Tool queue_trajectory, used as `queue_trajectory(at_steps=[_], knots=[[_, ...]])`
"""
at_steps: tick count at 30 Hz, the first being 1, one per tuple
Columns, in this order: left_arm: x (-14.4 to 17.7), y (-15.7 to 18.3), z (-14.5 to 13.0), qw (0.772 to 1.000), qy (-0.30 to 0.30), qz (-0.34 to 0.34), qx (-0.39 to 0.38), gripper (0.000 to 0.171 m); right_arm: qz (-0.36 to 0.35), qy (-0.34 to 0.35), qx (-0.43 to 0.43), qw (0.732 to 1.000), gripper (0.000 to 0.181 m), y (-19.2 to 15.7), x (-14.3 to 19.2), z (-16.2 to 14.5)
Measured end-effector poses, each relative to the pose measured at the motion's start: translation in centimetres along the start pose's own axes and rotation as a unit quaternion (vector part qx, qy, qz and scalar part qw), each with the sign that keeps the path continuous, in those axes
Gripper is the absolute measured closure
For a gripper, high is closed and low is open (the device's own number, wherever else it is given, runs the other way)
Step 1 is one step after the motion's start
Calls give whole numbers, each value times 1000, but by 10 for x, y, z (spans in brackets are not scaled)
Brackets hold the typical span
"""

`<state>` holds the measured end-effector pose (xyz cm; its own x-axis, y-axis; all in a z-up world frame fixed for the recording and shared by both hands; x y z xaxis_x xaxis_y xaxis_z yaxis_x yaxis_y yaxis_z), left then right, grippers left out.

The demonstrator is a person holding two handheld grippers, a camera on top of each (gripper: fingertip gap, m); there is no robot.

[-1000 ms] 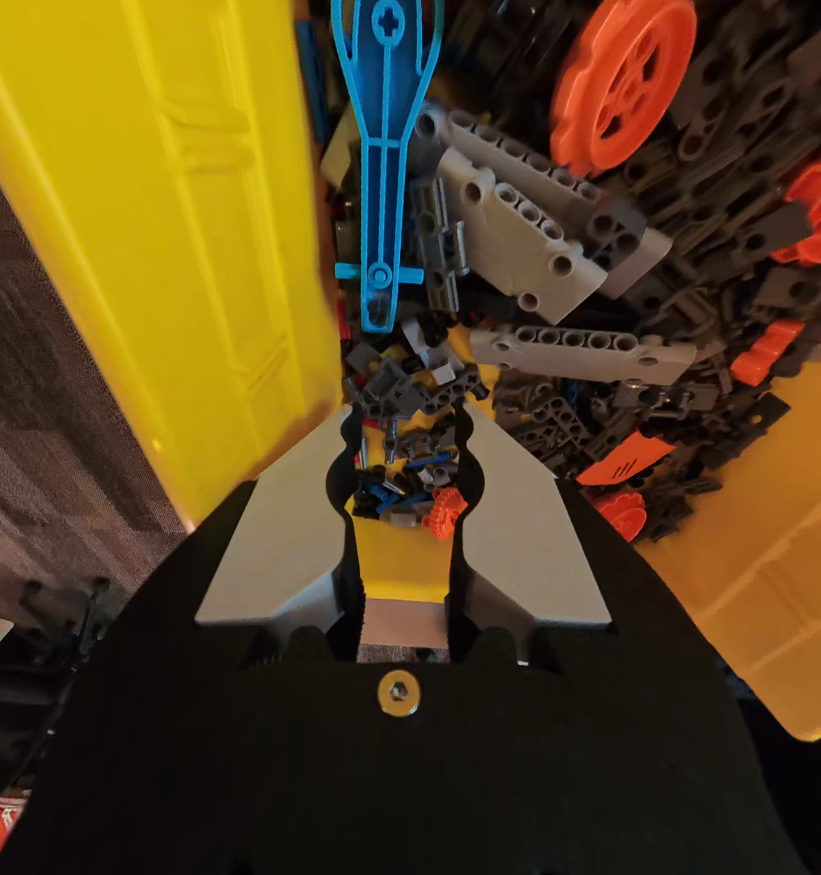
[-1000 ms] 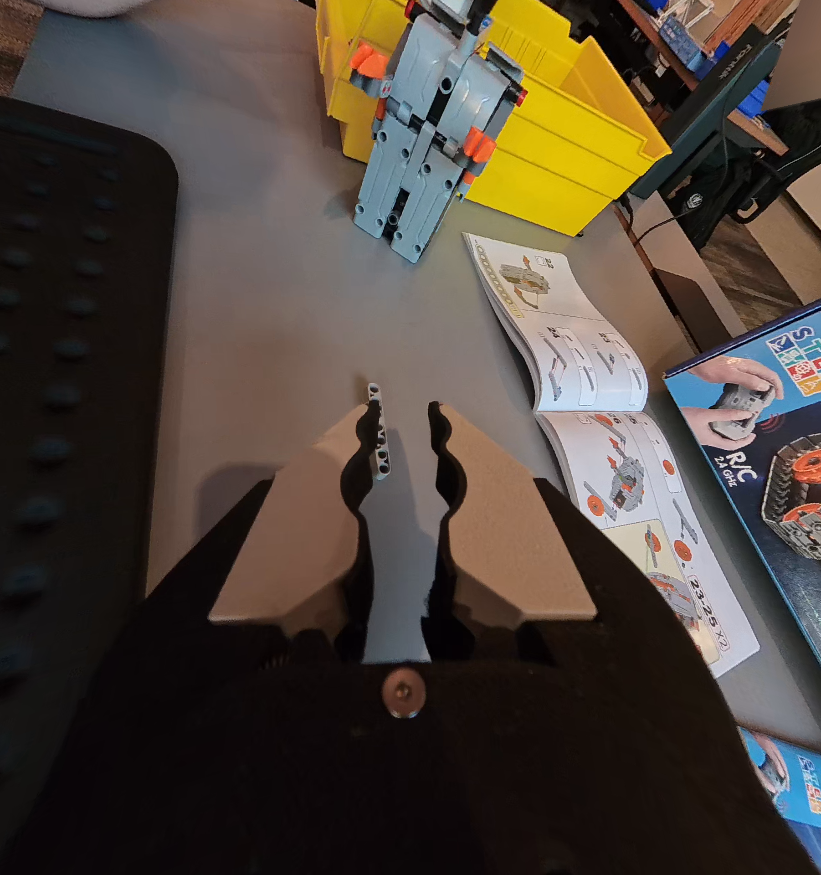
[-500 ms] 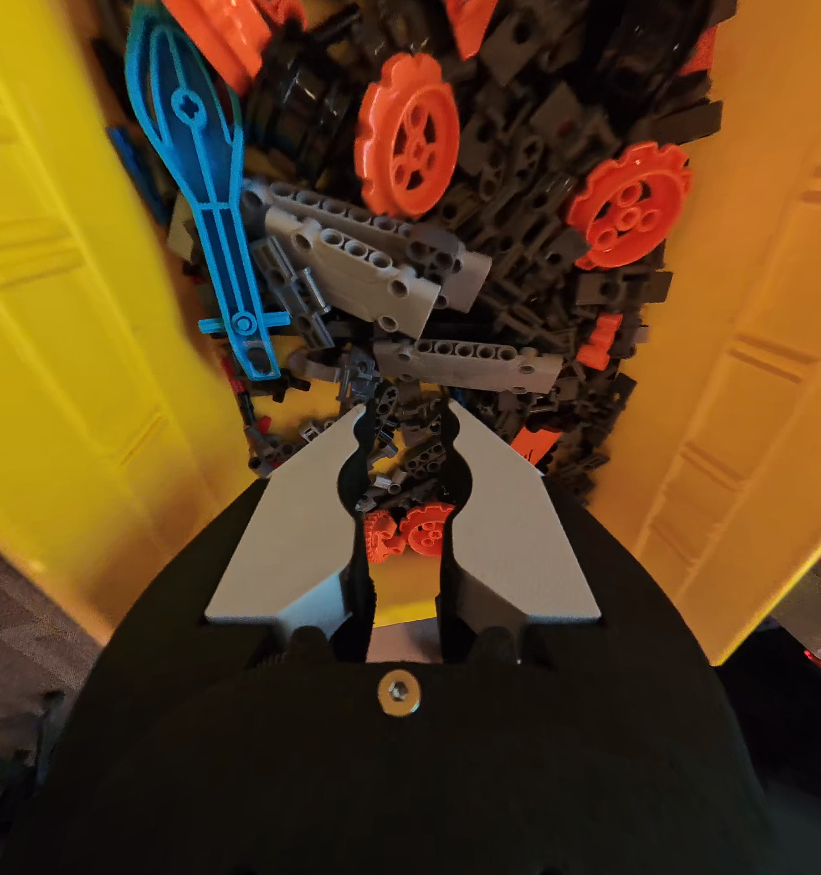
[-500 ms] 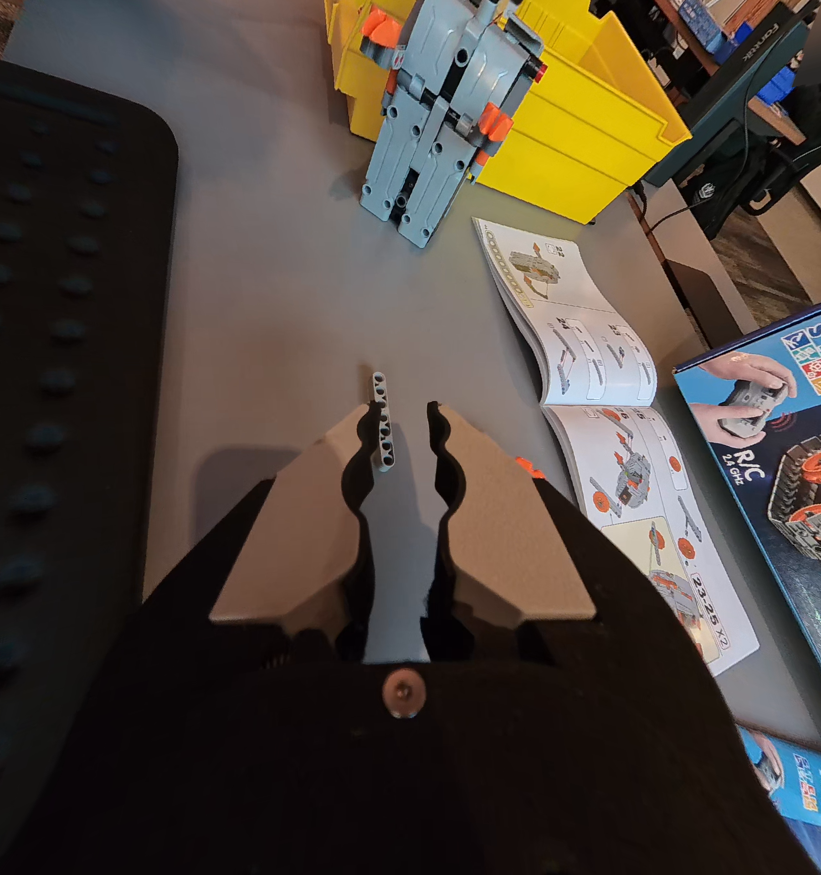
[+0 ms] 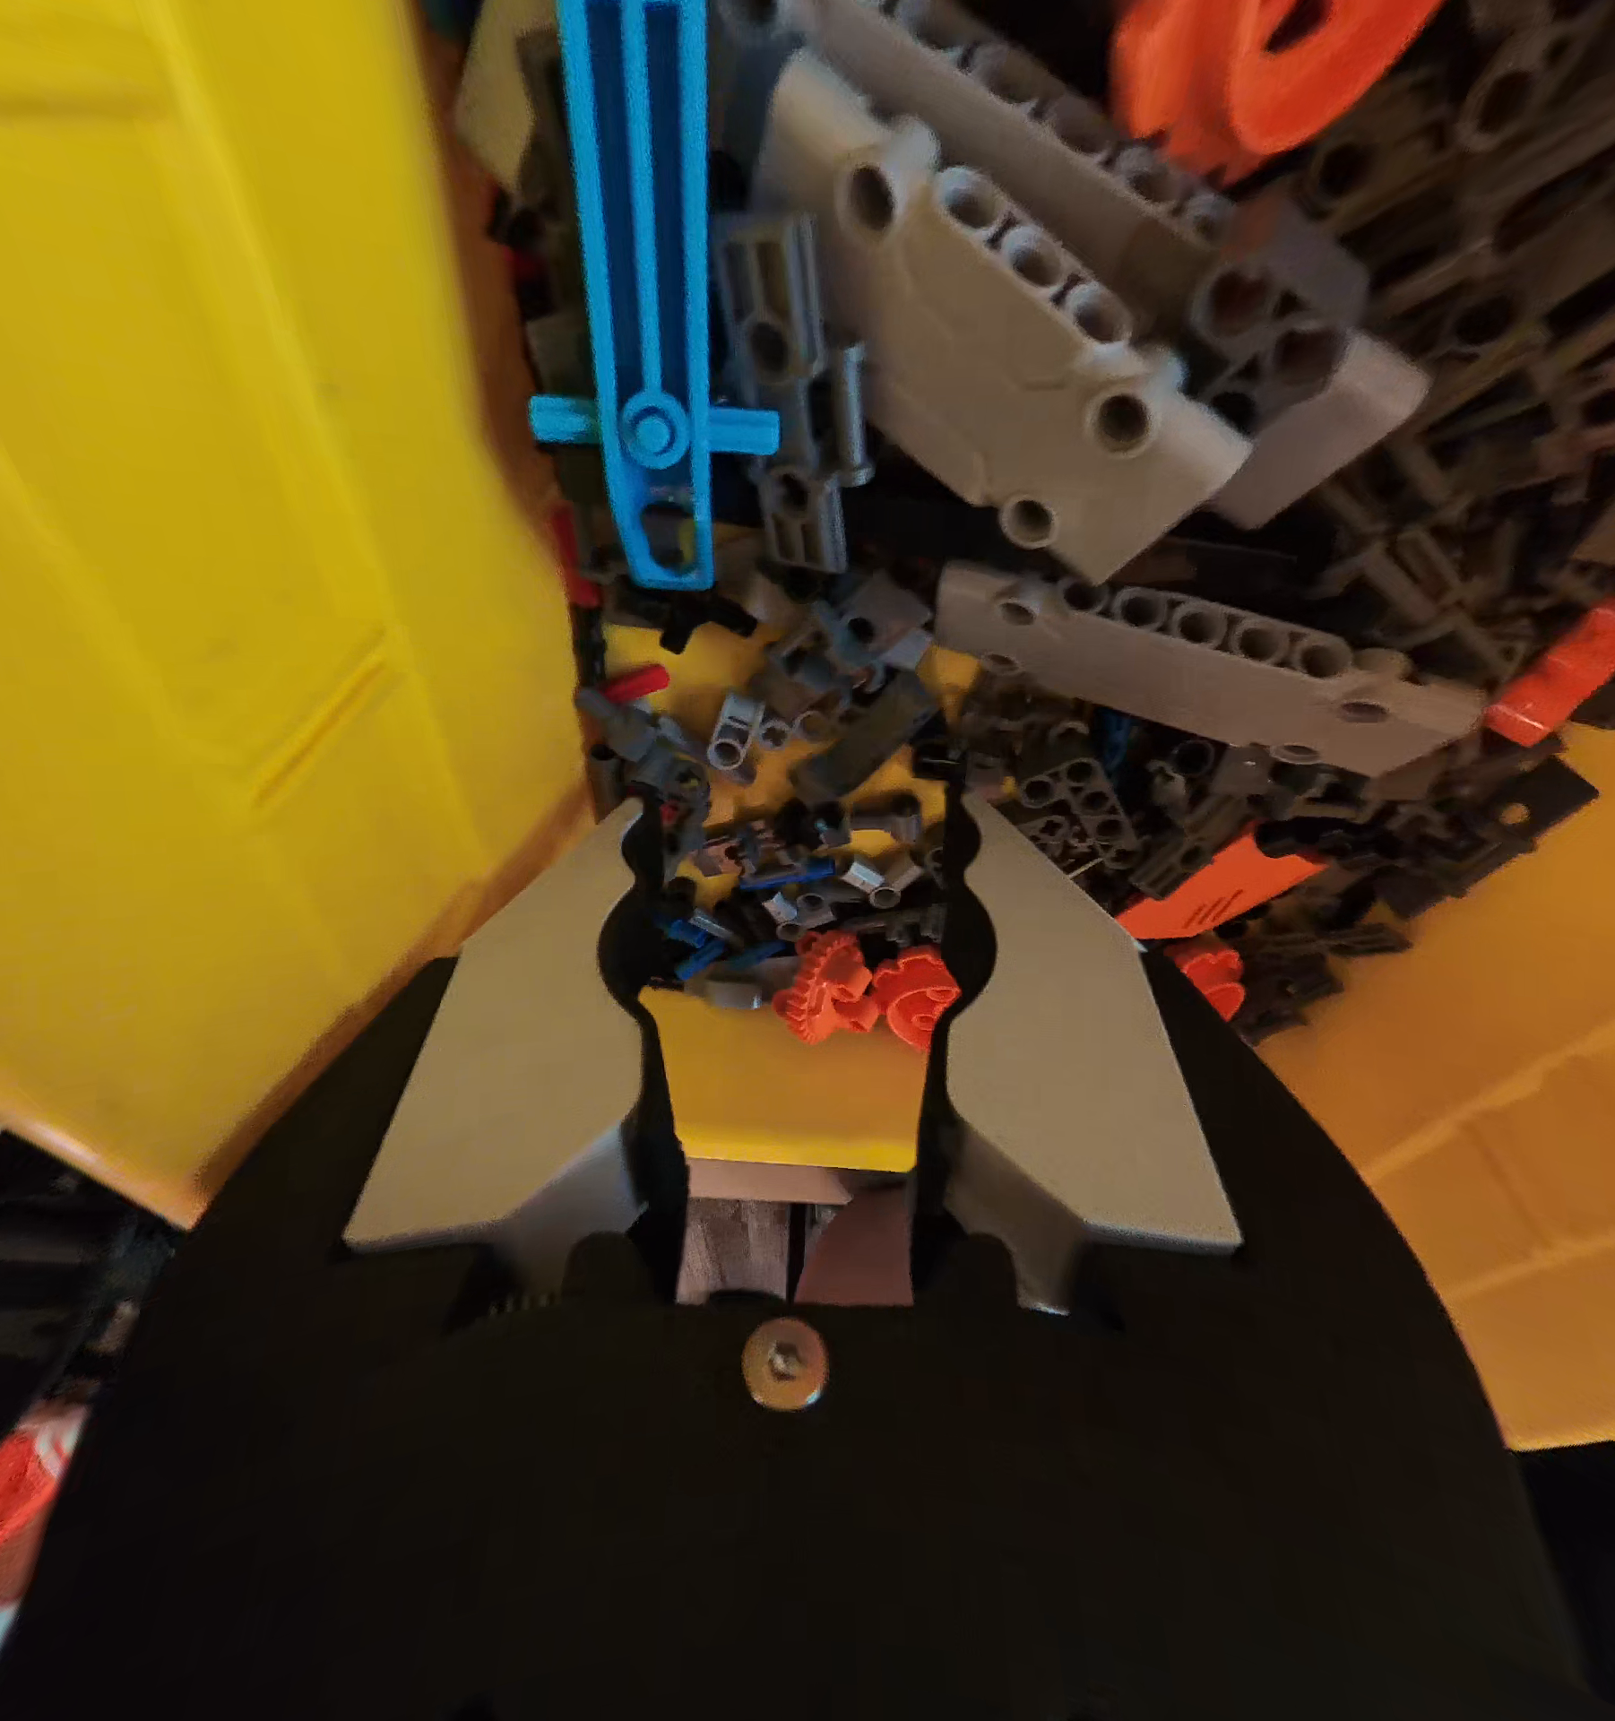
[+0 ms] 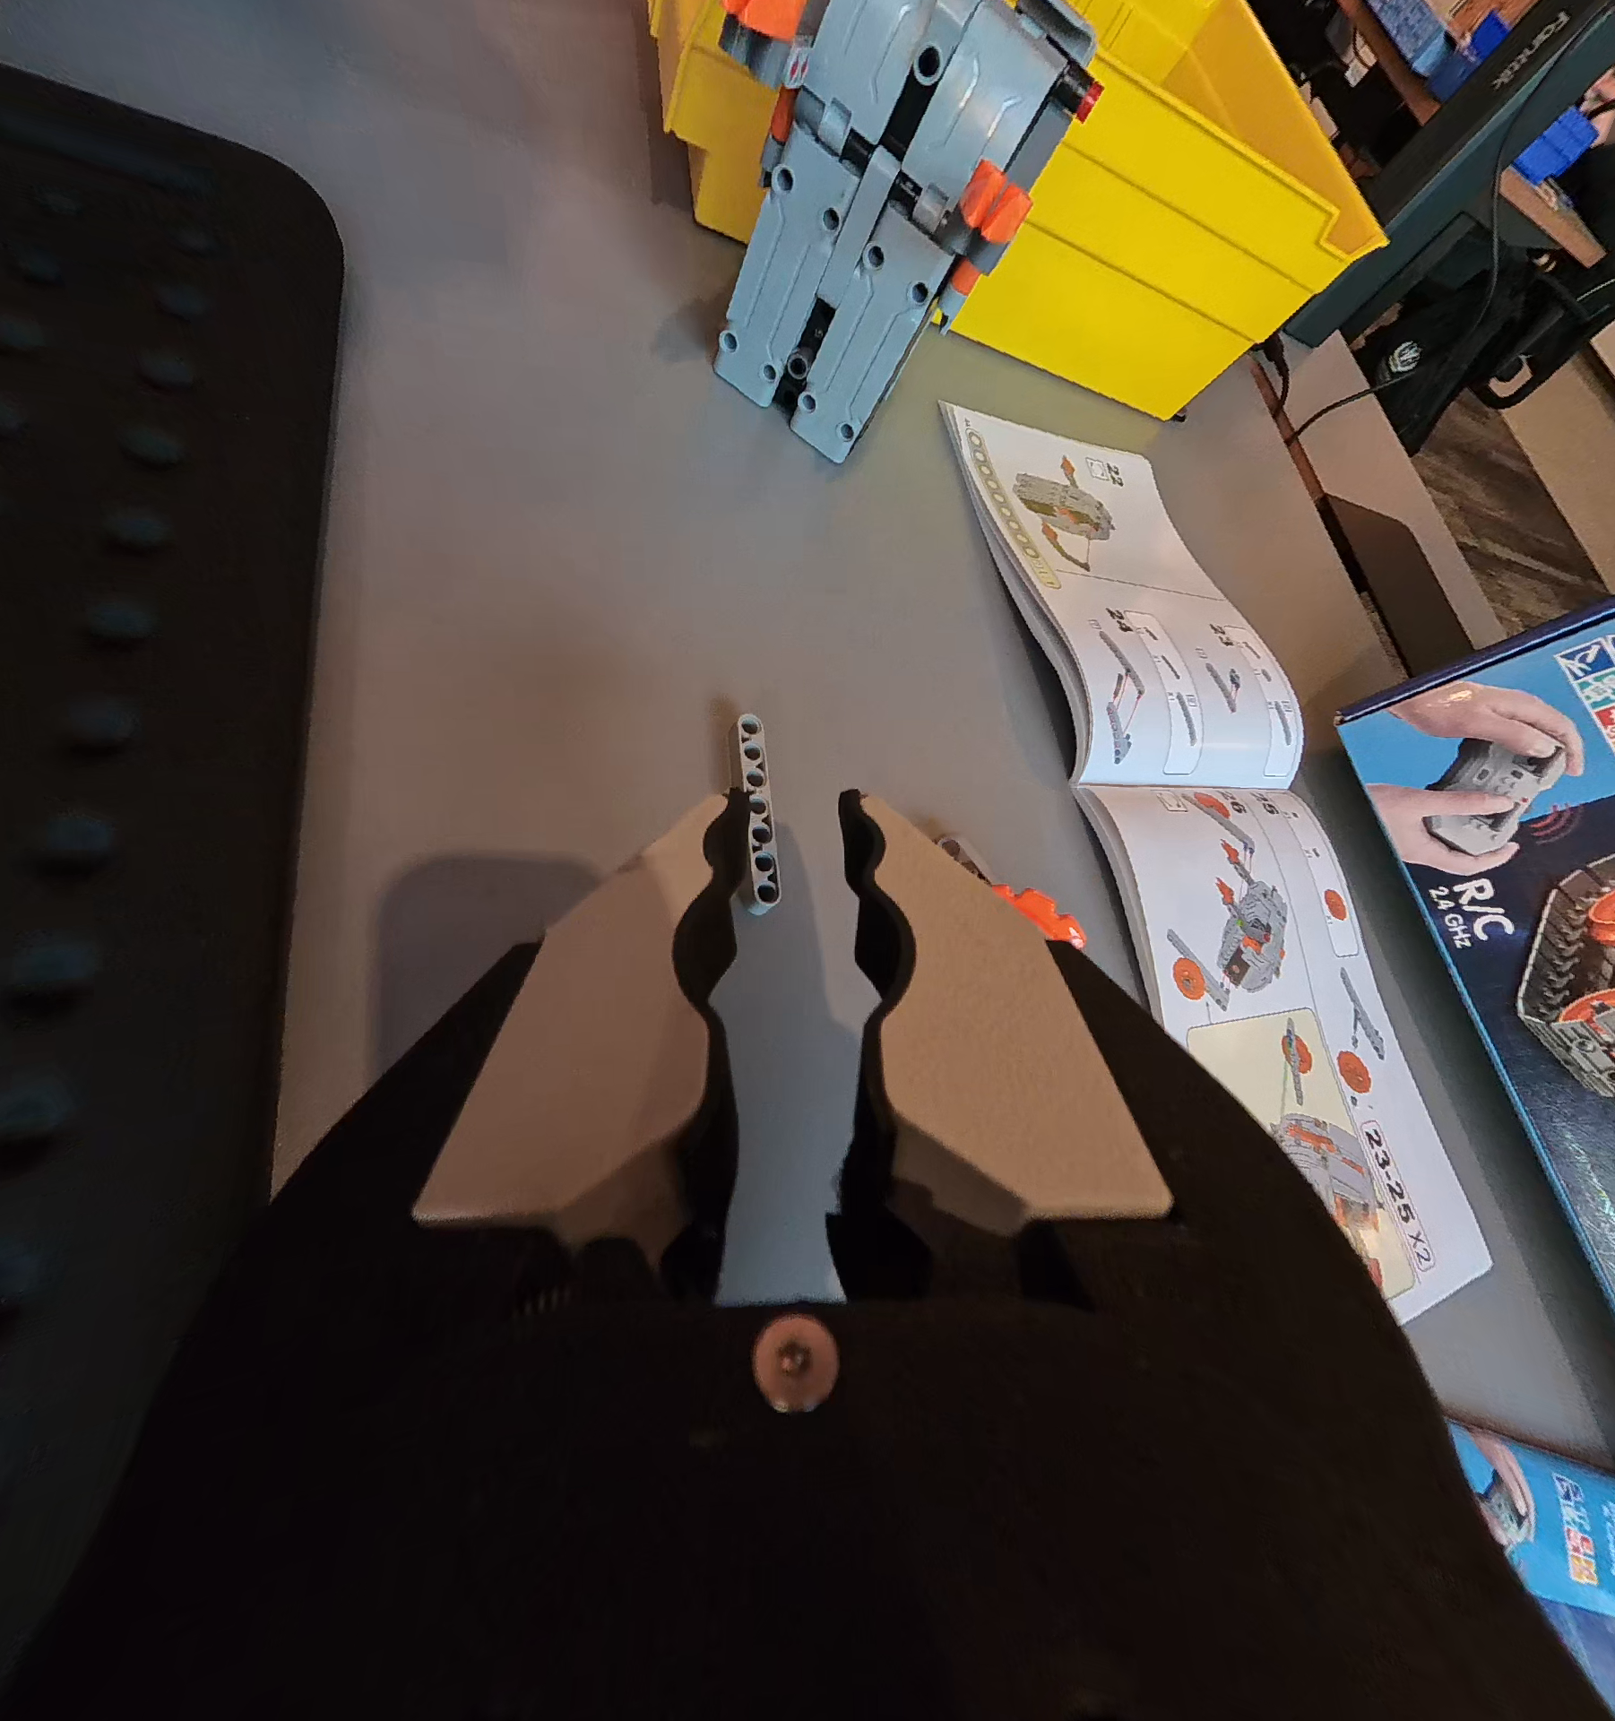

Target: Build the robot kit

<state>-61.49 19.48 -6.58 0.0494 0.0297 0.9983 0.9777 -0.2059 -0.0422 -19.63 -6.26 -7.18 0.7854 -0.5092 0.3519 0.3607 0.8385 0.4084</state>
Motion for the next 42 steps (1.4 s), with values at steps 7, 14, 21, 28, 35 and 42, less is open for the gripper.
queue_trajectory(at_steps=[7,14,21,28,35,42], knots=[[32,7,12,987,125,-93,-26,132,2,-5,4,1000,163,-1,-1,0],[51,1,34,962,256,-91,-15,107,5,-10,9,1000,163,-2,-2,-1],[31,-1,37,975,205,-79,-10,97,8,-18,14,1000,163,-3,-2,-2],[11,6,43,979,164,-121,-14,89,10,-26,24,999,163,-5,-3,-3],[13,-4,5,991,63,-119,-19,156,15,-29,27,999,164,-6,-5,-3],[39,-20,-27,992,66,-111,13,144,20,-34,30,999,164,-7,-6,-5]])
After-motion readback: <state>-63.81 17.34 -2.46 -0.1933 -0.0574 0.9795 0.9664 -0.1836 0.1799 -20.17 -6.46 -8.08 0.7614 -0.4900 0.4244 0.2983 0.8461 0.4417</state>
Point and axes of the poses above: each gripper's, where its closed fingertips meet, x back along the fingers, z out of its top, y = z × x across the jaws, the point moved 10 cm from there along x, back along the fingers, and after that the axes turned 11 degrees about y, right-handed, at the moved point
